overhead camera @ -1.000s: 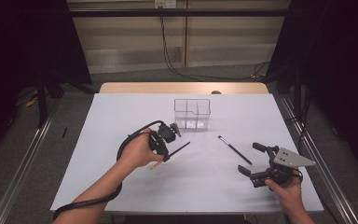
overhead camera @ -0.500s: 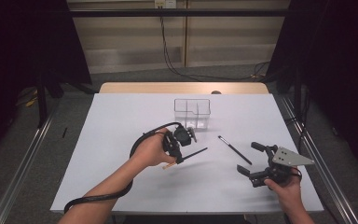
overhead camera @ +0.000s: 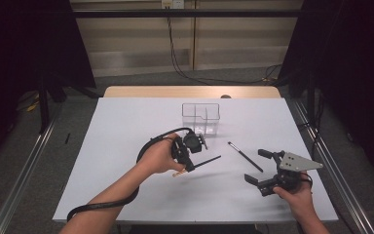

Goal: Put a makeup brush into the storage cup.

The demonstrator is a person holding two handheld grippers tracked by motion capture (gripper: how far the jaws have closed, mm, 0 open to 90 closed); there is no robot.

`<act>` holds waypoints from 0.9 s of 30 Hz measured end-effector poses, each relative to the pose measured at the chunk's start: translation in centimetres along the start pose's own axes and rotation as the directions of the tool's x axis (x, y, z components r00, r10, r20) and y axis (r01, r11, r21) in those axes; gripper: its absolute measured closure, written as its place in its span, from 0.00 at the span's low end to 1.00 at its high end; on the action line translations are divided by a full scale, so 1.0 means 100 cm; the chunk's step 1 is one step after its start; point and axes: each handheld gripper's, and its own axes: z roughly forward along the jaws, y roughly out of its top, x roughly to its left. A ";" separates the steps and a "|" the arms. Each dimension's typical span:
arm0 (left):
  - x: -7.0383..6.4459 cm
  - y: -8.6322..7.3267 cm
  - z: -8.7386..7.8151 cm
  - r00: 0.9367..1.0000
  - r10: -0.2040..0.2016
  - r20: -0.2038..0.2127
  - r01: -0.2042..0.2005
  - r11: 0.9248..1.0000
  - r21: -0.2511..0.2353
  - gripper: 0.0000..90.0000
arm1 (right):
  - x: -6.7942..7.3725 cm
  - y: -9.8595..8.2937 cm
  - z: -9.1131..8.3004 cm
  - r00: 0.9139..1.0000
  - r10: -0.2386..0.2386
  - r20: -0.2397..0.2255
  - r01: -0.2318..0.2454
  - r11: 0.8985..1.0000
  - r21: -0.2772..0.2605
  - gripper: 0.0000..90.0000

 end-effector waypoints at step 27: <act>0.004 -0.004 -0.003 0.999 0.040 0.019 -0.038 0.994 -0.100 0.94 | -0.003 0.055 0.053 0.986 -0.055 -0.154 0.113 0.909 0.401 0.00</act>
